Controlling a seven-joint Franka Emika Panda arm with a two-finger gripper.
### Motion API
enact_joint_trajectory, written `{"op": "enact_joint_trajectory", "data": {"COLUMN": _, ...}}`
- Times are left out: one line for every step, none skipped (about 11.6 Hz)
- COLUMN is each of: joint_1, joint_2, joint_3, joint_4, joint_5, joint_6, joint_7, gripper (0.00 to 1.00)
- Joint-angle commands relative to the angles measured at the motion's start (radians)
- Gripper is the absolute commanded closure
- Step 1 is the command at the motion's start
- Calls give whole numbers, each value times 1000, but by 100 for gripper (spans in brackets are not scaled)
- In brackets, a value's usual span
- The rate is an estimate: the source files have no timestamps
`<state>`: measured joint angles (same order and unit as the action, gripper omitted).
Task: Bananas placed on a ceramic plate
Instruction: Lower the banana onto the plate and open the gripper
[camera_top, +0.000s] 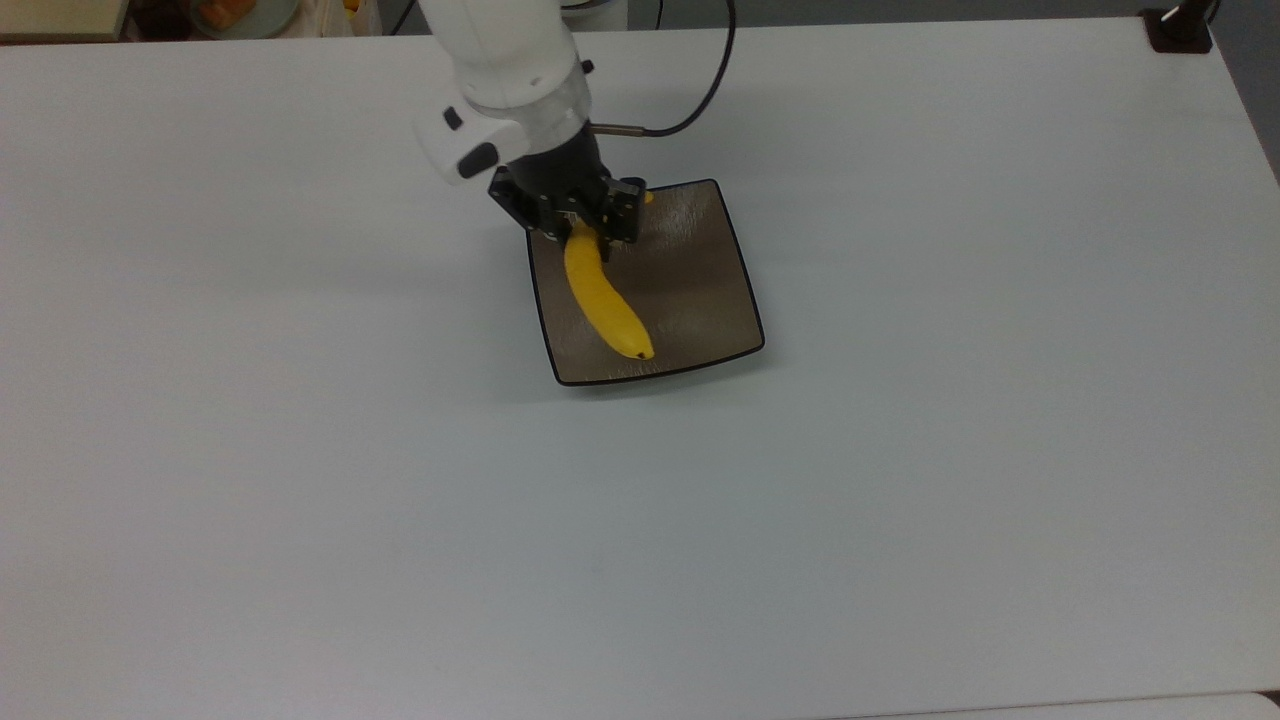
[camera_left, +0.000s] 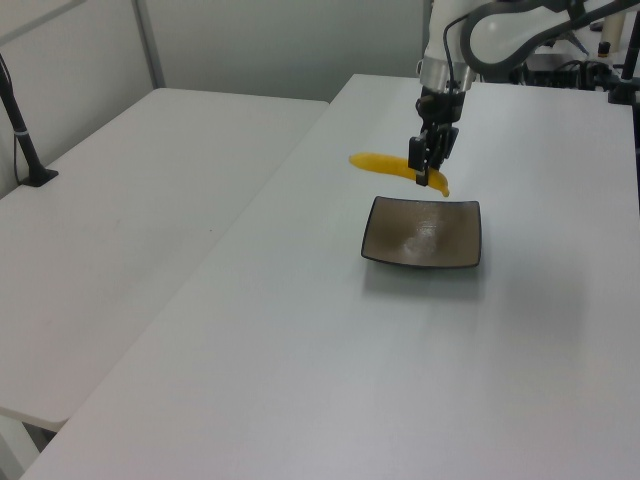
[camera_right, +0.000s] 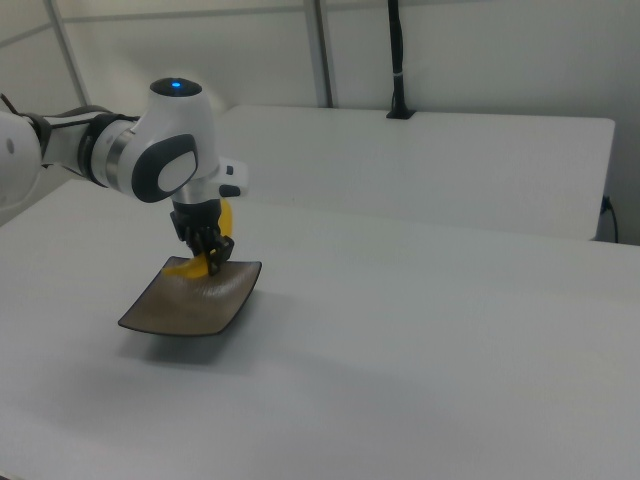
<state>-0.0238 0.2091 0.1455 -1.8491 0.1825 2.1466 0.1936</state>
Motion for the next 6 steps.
{"op": "enact_joint_trajectory", "data": {"joint_1": 22, "joint_2": 19, "joint_3": 34, "joint_4": 5, "joint_5": -75, "joint_6": 7, "joint_7": 23, "gripper": 35}}
{"op": "enact_joint_trajectory", "data": {"joint_1": 22, "joint_2": 18, "joint_3": 35, "joint_4": 7, "joint_5": -90, "joint_6": 3, "joint_7": 23, "gripper": 30}}
{"op": "enact_joint_trajectory", "data": {"joint_1": 22, "joint_2": 13, "joint_3": 35, "joint_4": 11, "joint_5": -98, "joint_6": 3, "joint_7": 23, "gripper": 14}}
{"op": "enact_joint_trajectory", "data": {"joint_1": 22, "joint_2": 10, "joint_3": 35, "joint_4": 14, "joint_5": -116, "joint_6": 3, "joint_7": 23, "gripper": 0}}
{"op": "enact_joint_trajectory", "data": {"joint_1": 22, "joint_2": 4, "joint_3": 35, "joint_4": 16, "joint_5": -127, "joint_6": 4, "joint_7": 23, "gripper": 0}}
{"op": "enact_joint_trajectory", "data": {"joint_1": 21, "joint_2": -3, "joint_3": 35, "joint_4": 16, "joint_5": -127, "joint_6": 4, "joint_7": 23, "gripper": 0}}
